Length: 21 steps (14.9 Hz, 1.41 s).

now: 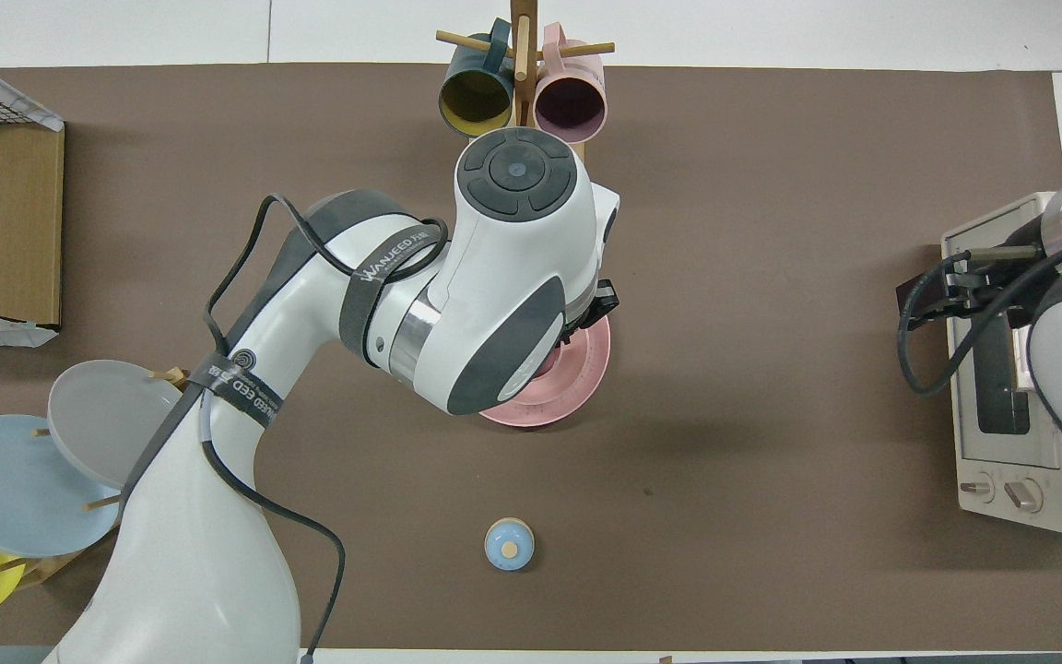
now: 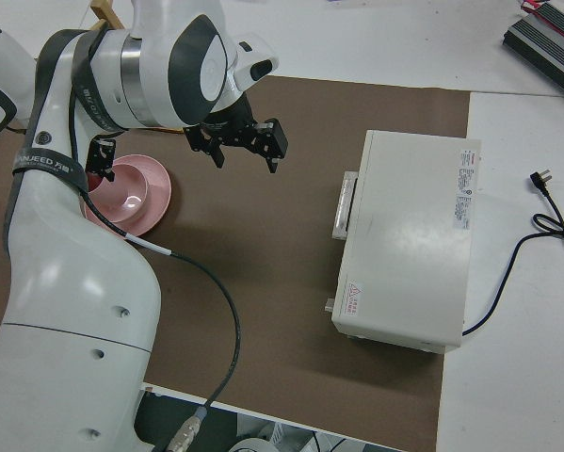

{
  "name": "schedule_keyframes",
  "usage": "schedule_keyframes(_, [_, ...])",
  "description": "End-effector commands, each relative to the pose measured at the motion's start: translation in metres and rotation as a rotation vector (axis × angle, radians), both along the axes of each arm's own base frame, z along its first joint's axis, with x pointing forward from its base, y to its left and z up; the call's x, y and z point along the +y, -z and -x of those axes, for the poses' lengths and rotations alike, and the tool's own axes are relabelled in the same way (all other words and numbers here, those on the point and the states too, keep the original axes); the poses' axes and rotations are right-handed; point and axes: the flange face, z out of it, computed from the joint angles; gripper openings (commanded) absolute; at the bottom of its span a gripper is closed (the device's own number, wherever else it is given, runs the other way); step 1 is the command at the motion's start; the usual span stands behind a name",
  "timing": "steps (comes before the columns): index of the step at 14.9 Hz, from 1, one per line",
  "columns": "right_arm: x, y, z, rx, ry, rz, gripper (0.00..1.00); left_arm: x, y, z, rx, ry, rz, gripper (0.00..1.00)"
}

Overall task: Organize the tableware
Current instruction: 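Lower the pink cup into the bowl on the plate with the left gripper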

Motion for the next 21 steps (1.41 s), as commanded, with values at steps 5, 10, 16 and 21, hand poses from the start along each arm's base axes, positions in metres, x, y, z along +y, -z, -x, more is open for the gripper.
schedule_keyframes(5, [-0.013,0.0,0.006,-0.011,-0.007,-0.026,1.0,0.01,0.046,-0.001,-0.025,-0.032,-0.021,0.0])
schedule_keyframes(10, [-0.012,-0.001,0.007,-0.011,-0.011,-0.025,1.0,0.008,0.057,0.002,-0.03,-0.031,-0.02,0.0])
schedule_keyframes(16, [-0.021,0.0,0.006,-0.01,0.005,-0.025,1.0,0.007,0.067,0.005,-0.048,-0.021,-0.027,0.0])
schedule_keyframes(21, [-0.025,-0.012,0.004,-0.037,0.007,-0.026,1.0,0.009,0.062,0.002,-0.065,-0.001,-0.05,1.0])
